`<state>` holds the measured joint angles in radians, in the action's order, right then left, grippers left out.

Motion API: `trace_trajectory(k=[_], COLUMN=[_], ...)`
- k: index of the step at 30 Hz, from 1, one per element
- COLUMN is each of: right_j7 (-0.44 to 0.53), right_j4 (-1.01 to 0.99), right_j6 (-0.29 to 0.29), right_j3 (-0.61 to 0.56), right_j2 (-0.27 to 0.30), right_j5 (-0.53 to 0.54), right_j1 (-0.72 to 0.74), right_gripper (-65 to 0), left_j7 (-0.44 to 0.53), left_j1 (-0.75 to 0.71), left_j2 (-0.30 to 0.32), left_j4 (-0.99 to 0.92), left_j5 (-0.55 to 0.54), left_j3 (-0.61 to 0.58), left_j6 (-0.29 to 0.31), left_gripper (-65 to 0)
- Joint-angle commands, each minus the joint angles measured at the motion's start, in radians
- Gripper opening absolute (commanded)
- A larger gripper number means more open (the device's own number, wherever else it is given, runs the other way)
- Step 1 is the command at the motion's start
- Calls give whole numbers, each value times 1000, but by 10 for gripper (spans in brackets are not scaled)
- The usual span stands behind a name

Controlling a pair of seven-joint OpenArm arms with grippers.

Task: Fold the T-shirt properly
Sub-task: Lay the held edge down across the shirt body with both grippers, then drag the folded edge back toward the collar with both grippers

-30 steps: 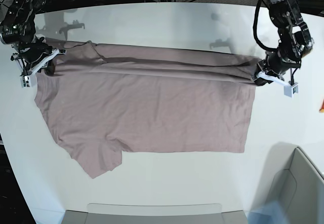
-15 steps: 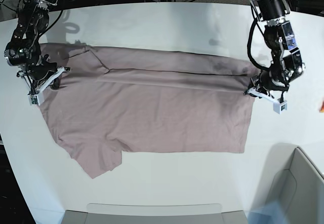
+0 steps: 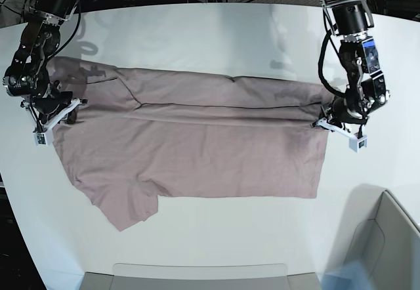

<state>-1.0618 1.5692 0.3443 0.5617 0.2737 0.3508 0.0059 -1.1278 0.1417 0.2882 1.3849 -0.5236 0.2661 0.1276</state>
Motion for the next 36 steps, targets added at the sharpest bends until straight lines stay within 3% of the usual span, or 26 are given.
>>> trace_trajectory(k=[1,3,5,10,15,18,22,25,29,33,36], right_j7=[19,19,19,19,16,18,19,21,21,68,82], right_j4=[24,32,56,145,225,233,182,119,40,0,-28], right_j6=[0,5,5,5,5,5,5,5,5,5,5], right_j3=[5,8,10,77,119,114,96,91,36,-9,-32], right_j2=[17,20,40,51,48,45,49,49,54,54,54], right_j5=[9,23,70,98,100,107,138,126,87,31,-9], right_j1=[21,21,15,-5,-77,-143,-169,-157,-136,-143,-159], right_gripper=[-518,-438,-396,-394,-397,-467,-650,-650,-650,-650,-650], left_j7=[19,19,19,21,19,21,59,98,179,188,188], left_j1=[22,20,19,-12,-61,-87,-90,-87,-80,-101,-195], left_j2=[18,18,18,15,15,26,49,49,42,47,50], left_j4=[21,38,66,182,313,314,314,251,84,61,61], left_j5=[-8,-8,-8,-13,-14,-7,-7,16,135,205,210], left_j3=[8,9,11,91,72,-61,-213,-261,-336,-397,-377], left_j6=[-1,-1,-1,2,7,7,2,1,2,2,2], left_gripper=[-594,-525,-512,-555,-591,-650,-650,-650,-650,-650,-650])
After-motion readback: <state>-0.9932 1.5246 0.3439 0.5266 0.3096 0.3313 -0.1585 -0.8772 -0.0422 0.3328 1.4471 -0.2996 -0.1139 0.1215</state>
